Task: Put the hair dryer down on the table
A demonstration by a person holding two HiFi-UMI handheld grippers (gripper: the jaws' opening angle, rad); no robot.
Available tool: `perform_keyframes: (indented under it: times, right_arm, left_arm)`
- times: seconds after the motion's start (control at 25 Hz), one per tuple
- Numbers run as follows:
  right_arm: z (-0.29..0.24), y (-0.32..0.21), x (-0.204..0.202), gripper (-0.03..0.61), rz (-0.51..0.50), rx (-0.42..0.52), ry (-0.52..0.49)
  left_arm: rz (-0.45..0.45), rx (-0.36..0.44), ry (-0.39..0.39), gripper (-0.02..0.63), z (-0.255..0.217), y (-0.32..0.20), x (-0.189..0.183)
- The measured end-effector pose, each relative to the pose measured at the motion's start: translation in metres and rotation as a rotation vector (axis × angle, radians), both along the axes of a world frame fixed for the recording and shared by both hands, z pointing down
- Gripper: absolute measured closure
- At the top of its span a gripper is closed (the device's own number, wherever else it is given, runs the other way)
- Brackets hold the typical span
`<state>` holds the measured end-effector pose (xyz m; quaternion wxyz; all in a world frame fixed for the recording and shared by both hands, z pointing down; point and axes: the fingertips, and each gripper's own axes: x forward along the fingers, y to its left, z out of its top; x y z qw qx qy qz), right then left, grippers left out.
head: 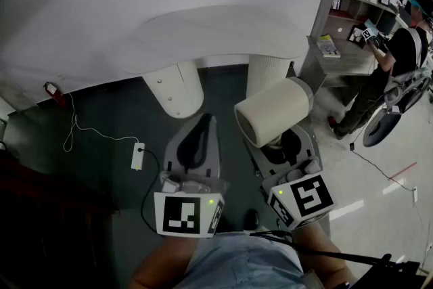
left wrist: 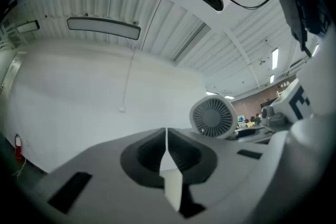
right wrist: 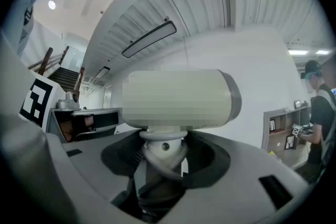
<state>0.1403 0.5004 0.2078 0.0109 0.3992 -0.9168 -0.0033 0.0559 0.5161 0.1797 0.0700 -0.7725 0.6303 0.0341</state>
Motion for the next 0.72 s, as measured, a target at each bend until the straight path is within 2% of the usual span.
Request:
perform_keyframes:
  times: [0.36, 0.72]
  right_arm:
    - [0.007, 0.002, 0.012, 0.353, -0.004, 0.005, -0.003]
    - [0.010, -0.012, 0.043, 0.353, -0.019, -0.010, -0.033]
  left_arm:
    - [-0.001, -0.005, 0.001, 0.597, 0.009, 0.003, 0.012]
    - [-0.013, -0.014, -0.010, 0.597, 0.012, -0.012, 0.043]
